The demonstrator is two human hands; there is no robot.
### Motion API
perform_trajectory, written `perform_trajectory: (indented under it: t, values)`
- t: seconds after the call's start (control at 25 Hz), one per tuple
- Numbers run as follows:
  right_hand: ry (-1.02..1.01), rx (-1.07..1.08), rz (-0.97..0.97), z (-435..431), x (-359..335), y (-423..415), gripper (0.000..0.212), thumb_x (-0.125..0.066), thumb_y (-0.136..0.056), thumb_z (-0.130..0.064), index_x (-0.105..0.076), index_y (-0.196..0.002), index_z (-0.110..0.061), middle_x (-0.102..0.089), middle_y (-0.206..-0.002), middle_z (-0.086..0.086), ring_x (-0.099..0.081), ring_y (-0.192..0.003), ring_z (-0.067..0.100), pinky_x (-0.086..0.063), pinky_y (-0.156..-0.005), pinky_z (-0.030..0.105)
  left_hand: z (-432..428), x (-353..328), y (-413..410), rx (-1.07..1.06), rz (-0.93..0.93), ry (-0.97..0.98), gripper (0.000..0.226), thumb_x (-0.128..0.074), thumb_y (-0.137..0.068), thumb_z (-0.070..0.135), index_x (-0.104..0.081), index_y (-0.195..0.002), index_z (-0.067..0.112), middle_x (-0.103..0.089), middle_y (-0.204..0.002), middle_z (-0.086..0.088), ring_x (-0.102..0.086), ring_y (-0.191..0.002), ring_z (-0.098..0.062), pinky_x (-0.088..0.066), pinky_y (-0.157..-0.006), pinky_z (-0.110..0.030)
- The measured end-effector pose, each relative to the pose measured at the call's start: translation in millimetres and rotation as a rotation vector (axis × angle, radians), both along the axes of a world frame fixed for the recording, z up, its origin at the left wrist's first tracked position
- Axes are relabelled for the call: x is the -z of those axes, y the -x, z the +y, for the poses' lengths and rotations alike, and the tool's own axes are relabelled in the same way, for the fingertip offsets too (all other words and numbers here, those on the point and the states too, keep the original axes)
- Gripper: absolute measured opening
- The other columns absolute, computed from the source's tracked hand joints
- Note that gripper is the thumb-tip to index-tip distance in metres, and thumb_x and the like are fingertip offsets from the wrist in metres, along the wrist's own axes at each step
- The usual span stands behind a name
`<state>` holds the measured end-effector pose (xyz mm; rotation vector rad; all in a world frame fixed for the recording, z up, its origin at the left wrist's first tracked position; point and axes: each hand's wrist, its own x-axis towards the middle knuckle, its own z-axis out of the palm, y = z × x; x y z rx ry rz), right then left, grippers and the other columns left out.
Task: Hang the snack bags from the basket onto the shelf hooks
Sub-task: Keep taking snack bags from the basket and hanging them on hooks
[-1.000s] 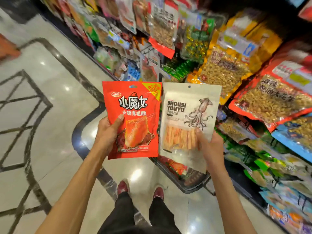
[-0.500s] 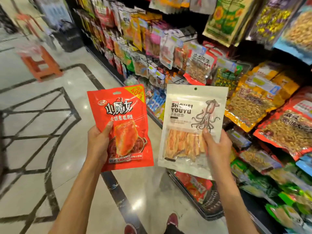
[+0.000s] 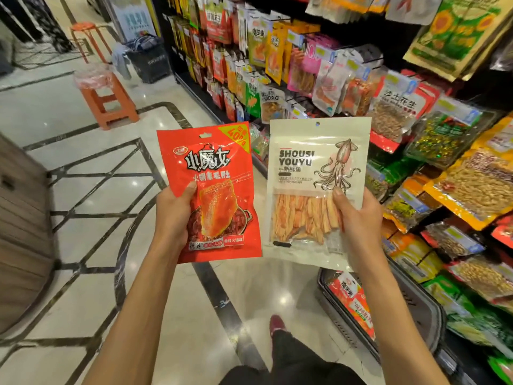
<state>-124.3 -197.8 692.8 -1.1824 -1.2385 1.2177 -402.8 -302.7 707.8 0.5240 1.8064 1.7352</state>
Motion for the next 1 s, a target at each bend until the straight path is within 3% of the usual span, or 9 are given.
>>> perform_trajectory:
  t: [0.12,0.28,0.48,1.0]
  values:
    - [-0.013,-0.019,-0.004,30,-9,27,0.023,-0.065,-0.093,-0.024,-0.067,-0.115,-0.021,-0.074,-0.107,-0.003,-0.07,-0.101,0.018,-0.055,-0.09,0.048,30,0,31,0.0,-0.01,-0.007,0.011,-0.059,-0.097,0.022,-0.069,-0.101,0.022,-0.075,-0.096,0.002,-0.073,-0.086,-0.015,-0.057,-0.077,-0.033]
    - [-0.052,0.004,0.028,88,-29,67,0.023,-0.063,-0.094,-0.019,-0.066,-0.117,-0.02,-0.074,-0.104,-0.006,-0.071,-0.098,0.012,-0.057,-0.083,0.034,89,-14,74,0.032,0.009,-0.047,0.016,-0.059,-0.097,0.022,-0.069,-0.109,0.018,-0.076,-0.098,0.002,-0.073,-0.088,-0.015,-0.057,-0.076,-0.032]
    - [-0.063,-0.008,0.046,173,-44,121,0.025,-0.066,-0.093,-0.023,-0.066,-0.117,-0.022,-0.074,-0.109,-0.003,-0.07,-0.102,0.017,-0.054,-0.093,0.05,169,-31,130,0.011,0.011,-0.097,0.01,-0.06,-0.096,0.019,-0.069,-0.098,0.022,-0.075,-0.098,0.002,-0.072,-0.09,-0.016,-0.056,-0.081,-0.034]
    - [-0.136,0.024,0.058,325,-74,244,0.021,-0.064,-0.094,-0.02,-0.067,-0.115,-0.021,-0.074,-0.107,-0.003,-0.07,-0.101,0.018,-0.055,-0.092,0.047,357,-59,257,0.082,0.06,-0.16,0.009,-0.061,-0.095,0.02,-0.07,-0.096,0.021,-0.075,-0.097,0.001,-0.072,-0.086,-0.015,-0.057,-0.077,-0.032]
